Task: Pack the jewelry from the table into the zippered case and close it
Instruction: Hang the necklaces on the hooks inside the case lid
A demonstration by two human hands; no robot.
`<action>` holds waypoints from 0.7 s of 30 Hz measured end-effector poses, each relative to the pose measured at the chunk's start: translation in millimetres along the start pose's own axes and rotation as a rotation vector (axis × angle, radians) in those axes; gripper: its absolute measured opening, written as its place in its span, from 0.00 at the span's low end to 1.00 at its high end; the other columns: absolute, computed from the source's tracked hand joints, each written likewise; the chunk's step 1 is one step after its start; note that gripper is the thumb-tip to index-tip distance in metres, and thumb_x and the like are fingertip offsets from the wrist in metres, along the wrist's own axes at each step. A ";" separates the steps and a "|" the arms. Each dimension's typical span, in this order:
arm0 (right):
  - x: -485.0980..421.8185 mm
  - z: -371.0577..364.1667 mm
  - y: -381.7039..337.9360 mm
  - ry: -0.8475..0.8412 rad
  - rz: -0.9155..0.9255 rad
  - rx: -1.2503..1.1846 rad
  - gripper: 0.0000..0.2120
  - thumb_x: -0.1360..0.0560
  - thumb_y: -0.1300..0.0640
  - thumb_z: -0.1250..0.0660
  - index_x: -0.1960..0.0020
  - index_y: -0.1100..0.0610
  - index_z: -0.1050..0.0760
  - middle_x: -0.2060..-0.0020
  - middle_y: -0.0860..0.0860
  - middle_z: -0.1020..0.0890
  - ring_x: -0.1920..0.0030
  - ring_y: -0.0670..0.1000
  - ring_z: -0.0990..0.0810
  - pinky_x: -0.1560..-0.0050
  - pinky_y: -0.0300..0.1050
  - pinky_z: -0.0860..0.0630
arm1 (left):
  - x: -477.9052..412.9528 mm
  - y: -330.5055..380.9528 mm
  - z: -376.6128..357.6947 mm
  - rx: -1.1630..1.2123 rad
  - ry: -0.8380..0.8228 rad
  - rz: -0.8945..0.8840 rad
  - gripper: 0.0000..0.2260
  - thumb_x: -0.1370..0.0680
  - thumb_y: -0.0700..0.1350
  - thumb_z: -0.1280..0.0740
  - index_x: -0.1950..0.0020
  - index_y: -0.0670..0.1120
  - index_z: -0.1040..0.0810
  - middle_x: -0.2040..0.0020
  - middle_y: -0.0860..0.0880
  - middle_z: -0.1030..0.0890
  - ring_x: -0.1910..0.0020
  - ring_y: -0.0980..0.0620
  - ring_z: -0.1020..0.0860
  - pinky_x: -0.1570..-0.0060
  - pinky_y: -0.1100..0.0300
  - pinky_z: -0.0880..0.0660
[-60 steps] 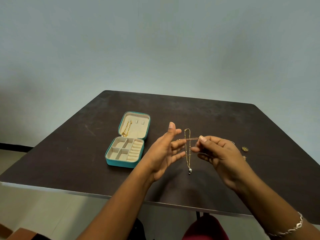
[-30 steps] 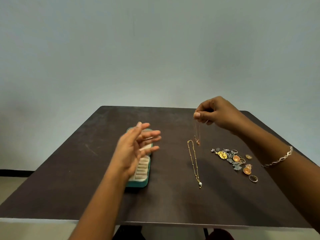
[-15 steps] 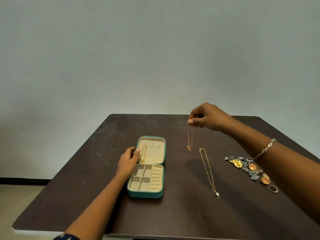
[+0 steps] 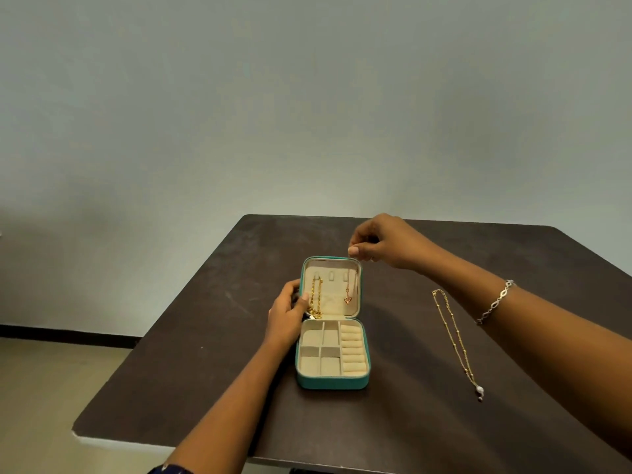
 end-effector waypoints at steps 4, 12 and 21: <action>-9.9 -17.9 -2.4 -0.019 0.020 0.035 0.07 0.26 0.56 0.33 0.53 0.58 0.20 0.62 0.48 0.20 0.64 0.42 0.25 0.65 0.33 0.30 | -0.5 -1.5 0.5 0.047 0.005 -0.019 0.11 0.21 0.41 0.40 0.40 0.49 0.29 0.47 0.47 0.21 0.48 0.50 0.22 0.46 0.48 0.24; -22.3 -38.9 -0.4 -0.030 0.049 0.149 0.08 0.26 0.55 0.34 0.52 0.58 0.20 0.61 0.50 0.20 0.64 0.44 0.26 0.67 0.33 0.34 | -0.7 -1.4 -0.2 0.051 0.005 -0.040 0.10 0.21 0.42 0.40 0.40 0.49 0.29 0.49 0.48 0.21 0.50 0.50 0.21 0.48 0.50 0.23; -25.4 -55.5 7.8 0.146 0.290 0.509 0.08 0.25 0.57 0.35 0.50 0.57 0.20 0.56 0.53 0.21 0.55 0.52 0.24 0.62 0.41 0.34 | -0.8 -2.1 -0.1 0.067 0.000 -0.069 0.10 0.21 0.42 0.40 0.41 0.52 0.29 0.49 0.49 0.21 0.50 0.52 0.21 0.49 0.52 0.23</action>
Point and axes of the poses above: each hand's wrist, its own x-axis away from the middle knuckle, its own z-axis out of the back of the hand, y = z × x, the point moved 3 cm from there along -x, towards the middle knuckle
